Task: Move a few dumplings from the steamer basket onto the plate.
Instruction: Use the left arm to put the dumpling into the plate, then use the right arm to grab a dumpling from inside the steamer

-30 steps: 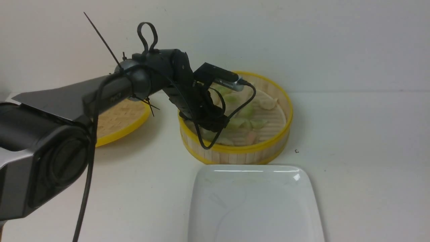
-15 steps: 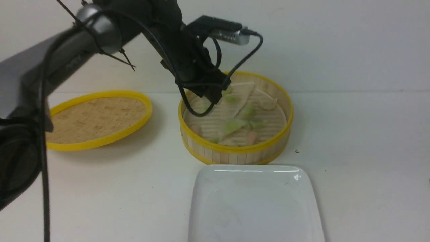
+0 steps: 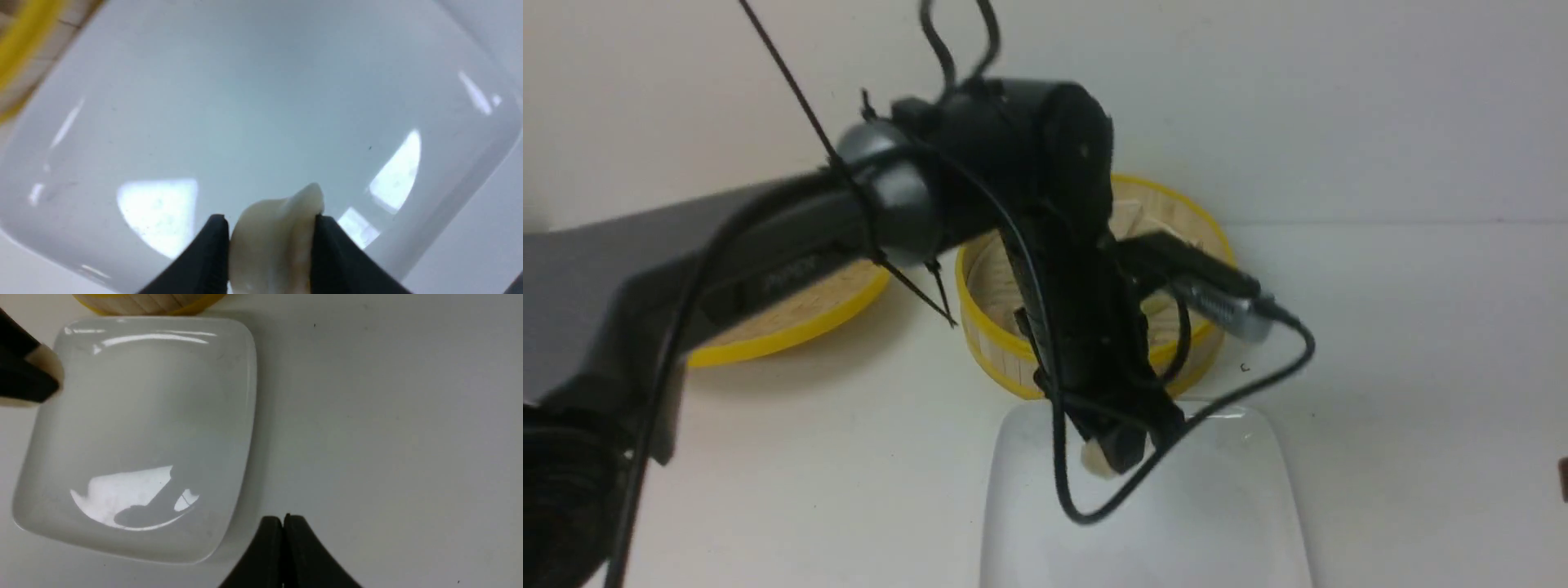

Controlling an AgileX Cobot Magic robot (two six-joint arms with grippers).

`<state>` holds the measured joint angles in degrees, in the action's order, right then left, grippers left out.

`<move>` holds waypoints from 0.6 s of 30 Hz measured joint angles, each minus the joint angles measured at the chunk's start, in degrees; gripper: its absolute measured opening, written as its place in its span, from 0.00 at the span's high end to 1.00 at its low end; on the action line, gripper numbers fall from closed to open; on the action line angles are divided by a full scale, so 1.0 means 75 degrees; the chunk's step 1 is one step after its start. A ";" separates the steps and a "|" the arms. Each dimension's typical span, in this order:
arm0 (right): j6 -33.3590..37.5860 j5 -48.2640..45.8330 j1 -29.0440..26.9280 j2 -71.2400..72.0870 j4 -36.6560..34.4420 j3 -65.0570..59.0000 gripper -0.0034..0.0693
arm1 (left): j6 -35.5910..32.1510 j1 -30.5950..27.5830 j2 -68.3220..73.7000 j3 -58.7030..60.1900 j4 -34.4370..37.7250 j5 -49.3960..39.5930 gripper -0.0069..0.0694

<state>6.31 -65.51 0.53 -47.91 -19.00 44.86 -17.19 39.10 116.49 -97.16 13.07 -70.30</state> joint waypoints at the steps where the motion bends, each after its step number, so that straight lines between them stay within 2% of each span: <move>1: 0.0020 0.0007 0.0000 0.0000 0.0000 -0.0021 0.97 | 0.0000 0.0044 0.0056 0.0008 -0.0067 0.0000 0.61; 4: 0.0132 0.0013 0.0000 0.0000 -0.0050 -0.0074 0.97 | 0.0000 0.0268 0.0425 0.0025 -0.0414 0.0024 0.60; 6: 0.0288 0.0070 0.0000 0.0000 -0.0173 -0.0081 0.97 | 0.0000 0.0303 0.0509 0.0025 -0.0459 0.0024 0.54; 9: 0.0633 0.0286 0.0000 -0.0085 -0.0342 -0.0035 0.97 | 0.0104 0.0320 0.0508 -0.0041 -0.0475 0.0024 0.38; 12: 0.0946 0.0279 0.0000 -0.0512 -0.0601 0.0375 0.97 | 0.0512 0.0320 0.0475 -0.0341 -0.0582 0.0024 0.35; 14: 0.1298 0.0214 0.0000 -0.1029 -0.0911 0.0817 0.97 | 0.0848 0.0293 0.0349 -0.0490 -0.0738 0.0033 0.40; 16: 0.1891 0.0187 0.0028 -0.1737 -0.1280 0.1470 0.97 | 0.1213 0.0185 0.0013 -0.0523 -0.0964 0.0033 0.56; 17: 0.2259 0.0177 0.0107 -0.2182 -0.1424 0.1963 0.97 | 0.1387 0.0068 -0.0329 -0.0523 -0.1102 0.0024 0.71; 18: 0.2311 0.0178 0.0148 -0.2328 -0.1466 0.2037 0.97 | 0.1407 0.0040 -0.0384 -0.0515 -0.1113 0.0024 0.73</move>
<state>23.64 -64.17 1.64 -65.38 -29.99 60.13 -6.63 39.40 113.61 -101.02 4.72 -70.12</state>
